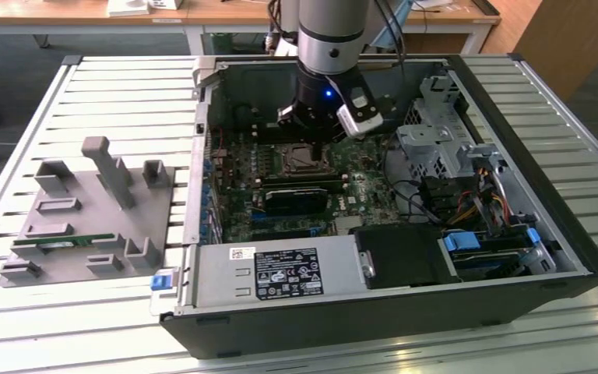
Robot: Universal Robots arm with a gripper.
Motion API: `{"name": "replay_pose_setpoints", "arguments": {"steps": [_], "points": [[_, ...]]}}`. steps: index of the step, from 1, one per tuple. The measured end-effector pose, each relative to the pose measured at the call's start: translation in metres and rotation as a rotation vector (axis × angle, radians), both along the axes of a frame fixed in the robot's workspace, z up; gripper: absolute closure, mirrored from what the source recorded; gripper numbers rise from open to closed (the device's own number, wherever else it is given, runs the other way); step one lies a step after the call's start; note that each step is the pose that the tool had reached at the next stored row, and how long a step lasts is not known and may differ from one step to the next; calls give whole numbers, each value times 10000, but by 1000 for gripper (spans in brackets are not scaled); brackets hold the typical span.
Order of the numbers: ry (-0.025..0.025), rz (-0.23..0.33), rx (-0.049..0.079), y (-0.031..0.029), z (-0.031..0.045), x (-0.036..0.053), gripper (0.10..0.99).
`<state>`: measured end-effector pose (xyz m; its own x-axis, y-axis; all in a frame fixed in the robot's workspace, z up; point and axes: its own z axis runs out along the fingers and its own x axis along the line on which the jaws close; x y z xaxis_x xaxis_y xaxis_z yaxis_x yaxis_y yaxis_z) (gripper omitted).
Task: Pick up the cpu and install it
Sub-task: 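Install the second cpu locking lever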
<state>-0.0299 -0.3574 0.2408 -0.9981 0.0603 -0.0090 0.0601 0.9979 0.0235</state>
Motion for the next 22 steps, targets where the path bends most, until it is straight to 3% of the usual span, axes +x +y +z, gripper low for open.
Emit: {"name": "replay_pose_setpoints", "arguments": {"steps": [3,7,14,16,19,22], "points": [[0,-1,-1,-72,0,-29,980],[-1,1,-2,-137,-1,-151,980],[-1,1,-2,-138,-13,-205,980],[0,2,7,-138,-24,-255,980],[-1,2,67,-137,-58,-328,980],[-1,3,161,-138,-98,-333,980]]}}
